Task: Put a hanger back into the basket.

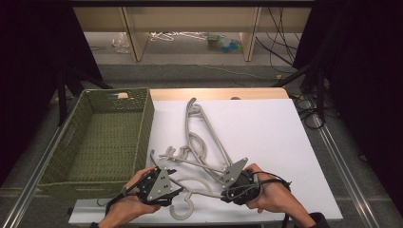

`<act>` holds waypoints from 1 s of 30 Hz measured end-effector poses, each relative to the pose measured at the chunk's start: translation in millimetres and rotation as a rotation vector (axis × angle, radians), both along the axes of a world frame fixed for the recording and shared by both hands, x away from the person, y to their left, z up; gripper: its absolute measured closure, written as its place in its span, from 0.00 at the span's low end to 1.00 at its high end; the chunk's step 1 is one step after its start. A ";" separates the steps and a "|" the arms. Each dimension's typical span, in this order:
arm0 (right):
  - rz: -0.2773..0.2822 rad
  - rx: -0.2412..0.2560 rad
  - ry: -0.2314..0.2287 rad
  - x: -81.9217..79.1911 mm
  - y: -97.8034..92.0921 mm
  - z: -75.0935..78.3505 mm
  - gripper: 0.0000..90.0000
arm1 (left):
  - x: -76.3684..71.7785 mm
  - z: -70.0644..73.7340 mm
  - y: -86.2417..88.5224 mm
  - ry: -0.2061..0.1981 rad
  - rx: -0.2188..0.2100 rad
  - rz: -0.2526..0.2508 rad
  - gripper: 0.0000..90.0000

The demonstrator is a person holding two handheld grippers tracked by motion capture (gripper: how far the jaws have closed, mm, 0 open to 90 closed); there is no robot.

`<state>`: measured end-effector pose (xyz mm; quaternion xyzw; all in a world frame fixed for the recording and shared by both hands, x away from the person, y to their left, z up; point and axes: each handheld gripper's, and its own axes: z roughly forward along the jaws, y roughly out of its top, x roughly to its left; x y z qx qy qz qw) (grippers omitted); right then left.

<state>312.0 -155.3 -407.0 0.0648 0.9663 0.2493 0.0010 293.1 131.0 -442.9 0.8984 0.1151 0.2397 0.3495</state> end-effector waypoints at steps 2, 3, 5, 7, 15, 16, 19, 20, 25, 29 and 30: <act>0.013 -0.003 0.004 -1.1 -1.2 0.5 0.92 | -0.6 -0.3 0.5 0.004 0.020 -0.017 0.48; 0.019 -0.003 0.006 -1.8 -1.2 0.8 0.92 | -1.1 -3.4 -1.1 0.008 0.032 -0.034 0.48; 0.024 0.004 0.012 -1.4 -1.3 1.1 0.92 | 0.5 -7.4 -3.0 0.007 0.057 -0.048 0.49; 0.024 0.001 0.012 -1.9 -1.3 0.5 0.92 | 2.6 -11.1 -5.4 0.003 0.060 -0.060 0.50; 0.039 0.006 0.024 -0.4 -2.5 -1.4 0.92 | 5.5 -14.5 -16.8 0.000 0.082 -0.153 0.64; 0.039 0.006 0.020 -0.5 -2.4 -1.9 0.91 | 5.5 -14.5 -16.8 0.000 0.082 -0.153 0.67; 0.044 0.007 0.009 0.0 -2.8 -3.6 0.91 | 4.1 -10.0 -16.3 -0.054 0.126 -0.187 0.70; 0.039 0.009 0.015 0.0 -3.3 -3.2 0.91 | 3.6 -7.2 -15.1 -0.074 0.118 -0.192 0.73; 0.047 0.038 0.021 6.2 -9.9 -0.4 0.91 | -0.4 -0.1 -17.6 -0.125 0.161 -0.229 0.78; 0.053 0.057 0.030 7.7 -12.9 0.8 0.91 | -1.8 3.3 -18.4 -0.148 0.175 -0.246 0.80; 0.054 0.062 0.021 7.9 -13.9 2.5 0.91 | -2.7 5.9 -18.1 -0.151 0.168 -0.255 0.81</act>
